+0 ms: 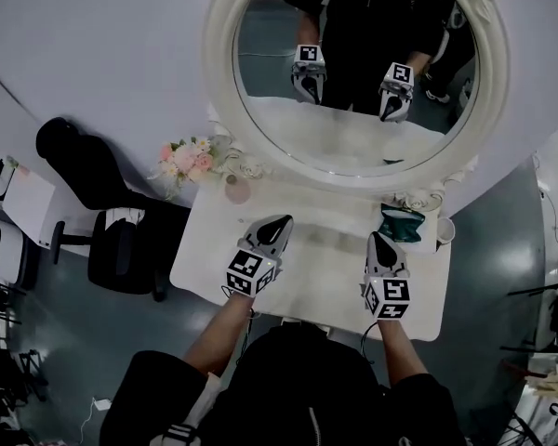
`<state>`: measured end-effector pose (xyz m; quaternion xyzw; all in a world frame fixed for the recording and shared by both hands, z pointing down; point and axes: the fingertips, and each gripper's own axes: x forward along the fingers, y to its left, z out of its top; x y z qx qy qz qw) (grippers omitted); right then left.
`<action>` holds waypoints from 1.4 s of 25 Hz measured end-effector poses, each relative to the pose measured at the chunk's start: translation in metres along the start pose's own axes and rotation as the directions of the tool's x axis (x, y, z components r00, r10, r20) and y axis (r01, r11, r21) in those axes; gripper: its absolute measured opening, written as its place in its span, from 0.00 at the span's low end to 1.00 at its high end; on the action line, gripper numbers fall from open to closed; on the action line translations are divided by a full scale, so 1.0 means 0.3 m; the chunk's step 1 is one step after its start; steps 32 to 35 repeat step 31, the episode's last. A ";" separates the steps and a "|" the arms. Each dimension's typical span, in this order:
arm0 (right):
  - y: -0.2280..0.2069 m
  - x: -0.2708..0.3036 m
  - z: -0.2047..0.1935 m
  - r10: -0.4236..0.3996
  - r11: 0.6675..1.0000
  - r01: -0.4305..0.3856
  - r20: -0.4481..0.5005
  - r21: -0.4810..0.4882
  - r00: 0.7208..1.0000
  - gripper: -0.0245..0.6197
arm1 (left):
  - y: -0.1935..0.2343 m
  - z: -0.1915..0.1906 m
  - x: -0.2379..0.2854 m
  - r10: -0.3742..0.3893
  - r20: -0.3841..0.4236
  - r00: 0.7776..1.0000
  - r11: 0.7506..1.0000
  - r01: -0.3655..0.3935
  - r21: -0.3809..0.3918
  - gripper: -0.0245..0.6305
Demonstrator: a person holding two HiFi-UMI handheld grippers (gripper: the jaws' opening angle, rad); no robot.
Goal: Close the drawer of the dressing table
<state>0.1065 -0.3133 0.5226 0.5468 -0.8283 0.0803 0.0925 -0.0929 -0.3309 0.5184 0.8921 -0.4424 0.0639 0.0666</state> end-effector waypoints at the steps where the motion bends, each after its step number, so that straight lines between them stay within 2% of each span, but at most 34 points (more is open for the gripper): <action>1: 0.003 -0.003 0.021 0.004 1.000 -0.004 0.012 -0.002 1.000 0.04 | 0.005 0.010 -0.006 0.002 0.006 1.000 1.000 -0.002 0.005 0.04; 5: 0.002 -0.015 0.055 0.005 1.000 -0.005 0.031 -0.012 1.000 0.04 | 0.019 0.039 -0.023 0.007 0.022 1.000 1.000 -0.007 0.018 0.04; 35: -0.026 -0.053 0.006 -0.015 1.000 0.015 0.017 0.004 1.000 0.04 | -0.033 0.032 0.000 -0.012 0.020 1.000 1.000 0.012 0.022 0.04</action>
